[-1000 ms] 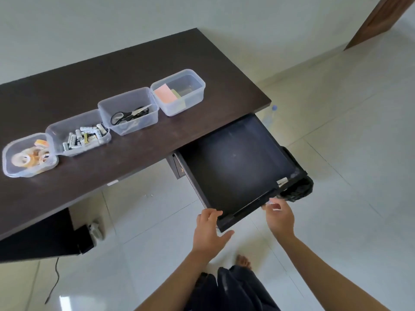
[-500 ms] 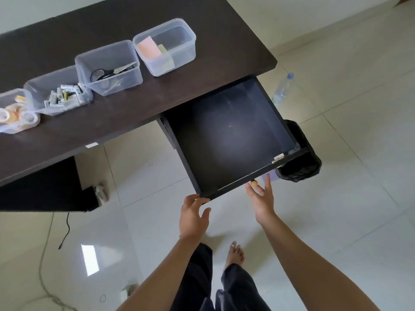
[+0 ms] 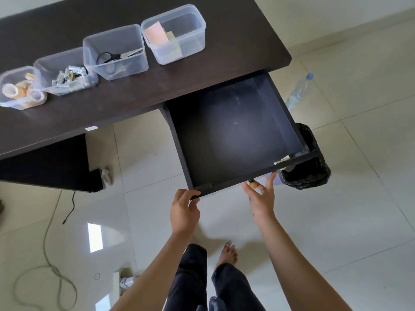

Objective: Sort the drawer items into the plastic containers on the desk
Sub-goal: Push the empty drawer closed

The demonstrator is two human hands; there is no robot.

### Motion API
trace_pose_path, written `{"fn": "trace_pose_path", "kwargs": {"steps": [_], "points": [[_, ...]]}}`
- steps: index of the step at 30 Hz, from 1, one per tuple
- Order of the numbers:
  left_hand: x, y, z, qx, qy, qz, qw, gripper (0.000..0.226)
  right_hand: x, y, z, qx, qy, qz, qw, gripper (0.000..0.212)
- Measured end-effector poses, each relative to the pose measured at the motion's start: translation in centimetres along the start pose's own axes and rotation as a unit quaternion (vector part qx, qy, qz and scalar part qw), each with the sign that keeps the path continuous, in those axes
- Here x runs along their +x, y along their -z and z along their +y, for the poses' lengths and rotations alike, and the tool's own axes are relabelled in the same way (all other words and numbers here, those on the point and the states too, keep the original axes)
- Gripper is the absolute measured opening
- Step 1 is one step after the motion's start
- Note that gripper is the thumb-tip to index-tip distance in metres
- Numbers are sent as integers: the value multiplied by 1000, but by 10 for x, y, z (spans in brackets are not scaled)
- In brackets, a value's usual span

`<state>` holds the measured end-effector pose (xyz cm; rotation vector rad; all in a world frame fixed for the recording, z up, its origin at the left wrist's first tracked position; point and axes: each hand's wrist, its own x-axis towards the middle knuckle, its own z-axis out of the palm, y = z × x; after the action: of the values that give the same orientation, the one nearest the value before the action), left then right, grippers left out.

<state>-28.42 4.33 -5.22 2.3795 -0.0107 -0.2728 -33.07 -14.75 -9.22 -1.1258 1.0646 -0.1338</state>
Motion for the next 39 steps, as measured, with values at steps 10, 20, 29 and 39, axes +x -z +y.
{"fn": "trace_pose_path", "kwargs": {"steps": [10,20,29,39], "points": [[30,5,19,-42,-6,47,998,25,22,-25,-31,9,76,-11,997,103],[149,19,40,-59,34,80,995,22,103,-110,-87,-28,63,-38,997,118],[211,27,60,-114,95,97,984,19,149,-172,-127,-12,77,-34,996,110],[234,0,95,-299,252,193,900,33,165,-192,-140,-44,73,-34,996,109]]}}
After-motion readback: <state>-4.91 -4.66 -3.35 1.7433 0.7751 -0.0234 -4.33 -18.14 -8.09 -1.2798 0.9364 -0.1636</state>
